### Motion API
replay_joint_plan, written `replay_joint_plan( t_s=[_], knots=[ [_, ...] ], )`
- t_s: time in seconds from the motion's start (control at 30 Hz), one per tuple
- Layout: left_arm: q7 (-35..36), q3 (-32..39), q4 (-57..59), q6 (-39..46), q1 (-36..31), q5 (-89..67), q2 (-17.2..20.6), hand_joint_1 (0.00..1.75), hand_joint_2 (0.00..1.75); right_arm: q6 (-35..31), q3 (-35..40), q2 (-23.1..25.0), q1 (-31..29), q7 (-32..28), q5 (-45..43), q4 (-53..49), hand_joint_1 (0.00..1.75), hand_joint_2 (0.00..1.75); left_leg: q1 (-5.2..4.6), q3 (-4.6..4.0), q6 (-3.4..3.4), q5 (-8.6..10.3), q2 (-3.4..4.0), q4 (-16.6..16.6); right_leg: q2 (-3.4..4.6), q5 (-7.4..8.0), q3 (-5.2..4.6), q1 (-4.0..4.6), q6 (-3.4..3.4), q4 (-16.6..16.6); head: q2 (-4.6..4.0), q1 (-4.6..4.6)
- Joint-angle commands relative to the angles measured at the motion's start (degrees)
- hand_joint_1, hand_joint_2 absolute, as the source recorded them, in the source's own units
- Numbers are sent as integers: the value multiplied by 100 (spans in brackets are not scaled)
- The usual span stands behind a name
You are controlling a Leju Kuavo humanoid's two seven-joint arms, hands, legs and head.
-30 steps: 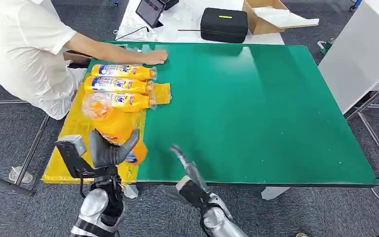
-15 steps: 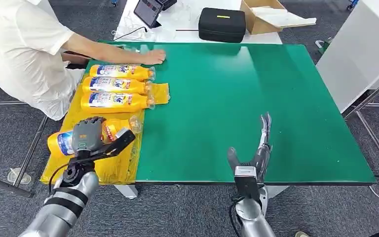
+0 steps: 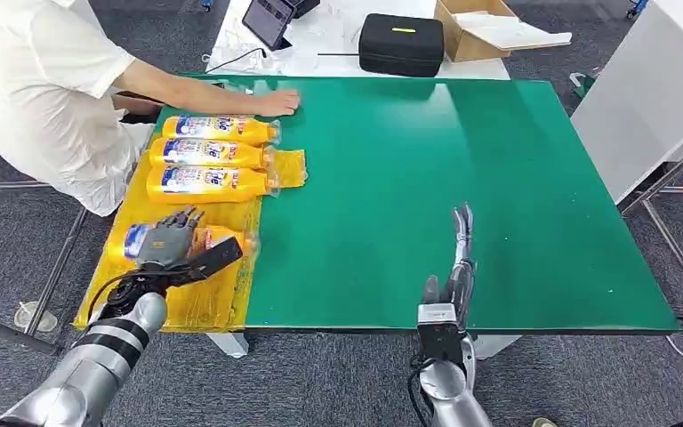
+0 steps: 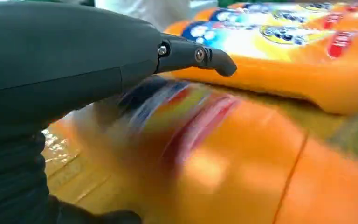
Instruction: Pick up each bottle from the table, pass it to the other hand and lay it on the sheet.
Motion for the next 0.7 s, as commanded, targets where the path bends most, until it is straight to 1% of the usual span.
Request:
replay_joint_plan(
  t_s=[0.03, 0.07, 0.1, 0.13, 0.2, 0.23, 0.3, 0.4, 0.47, 0.5, 0.57, 0.63, 0.67, 0.7],
  knots=[
    [-749, -19, 399, -920, -332, 710, 56, 0, 175, 116, 302, -115, -242, 13, -82, 295, 0, 0, 0, 22, 5, -9, 9, 0, 3, -6, 20, 2, -6, 0, 0, -2],
    [-888, -89, 327, -1010, -326, 732, 97, 0, 175, 119, 322, -118, -256, 13, -97, 296, 0, 0, -3, 54, 10, -23, 12, 2, -1, -21, 50, 3, -13, 4, 0, -2],
    [-1077, -158, 250, -1123, -306, 777, 198, 0, 175, 124, 336, -121, -249, 13, -115, 322, 0, 0, -1, 22, 5, -9, 9, 0, 1, -7, 20, 2, -6, 0, 2, -2],
    [-1194, -298, 200, -1292, -341, 772, 303, 0, 175, 117, 372, -136, -250, 13, -138, 322, 0, 0, -1, 36, 7, -15, 12, 2, 2, -13, 33, 3, -9, 2, 0, -2],
    [-1302, -453, 116, -1440, -382, 831, 403, 0, 175, 101, 426, -159, -276, 13, -174, 358, 0, 0, 1, 20, 3, -7, 15, 0, 9, -4, 18, 3, -6, 0, 0, 0],
    [-1310, -496, 134, -1603, -420, 882, 425, 0, 175, 117, 435, -155, -287, 13, -191, 384, 0, 0, 0, 31, 5, -13, 18, 0, 10, -8, 29, 3, -8, 1, 0, -2],
    [-1317, -637, 121, -1750, -444, 923, 502, 0, 175, 111, 436, -146, -298, 13, -226, 436, 0, 0, 2, 20, 3, -7, 13, 0, 7, -4, 17, 4, -6, 0, 0, -2],
    [-1369, -676, 70, -1761, -405, 998, 525, 0, 175, 92, 429, -150, -294, 13, -236, 484, 0, 0, 1, 36, 4, -13, 16, -1, 7, -10, 31, 5, -9, 1, 0, -2],
    [-1509, -844, -229, -1645, -314, 1041, 621, 0, 175, 60, 417, -167, -274, 13, -226, 475, 0, 0, 1, 22, 3, -6, 12, -2, 7, -3, 18, 3, -5, -1, 0, -2],
    [-1590, -892, -434, -1529, -243, 1075, 661, 0, 175, 30, 393, -163, -258, 13, -210, 463, 0, 0, 0, 33, 5, -10, 11, -1, 4, -9, 29, 3, -7, -1, 0, -2],
    [-1590, -892, -434, -1529, -243, 1075, 661, 0, 175, 30, 393, -163, -258, 13, -210, 463, 0, 0, -1, 18, 3, -4, 10, -2, 6, -3, 14, 1, -4, -1, 0, -2],
    [-1590, -892, -434, -1529, -243, 1075, 661, 0, 175, 30, 393, -163, -258, 13, -210, 463, 0, 0, -1, 45, 8, -17, 8, 1, -3, -17, 42, 3, -9, 3, 0, -2],
    [-1590, -892, -434, -1529, -243, 1075, 661, 0, 175, 30, 393, -163, -258, 13, -210, 463, 0, 0, -1, 18, 3, -4, 5, -3, 0, -4, 15, 1, -4, -1, 0, 0],
    [-1574, -953, -829, -1473, -96, 1175, 727, 0, 175, 32, 377, -188, -208, 13, -217, 409, 0, 0, 0, 31, 5, -11, 8, -2, 0, -10, 29, 3, -6, 0, 0, 0]
  ],
)
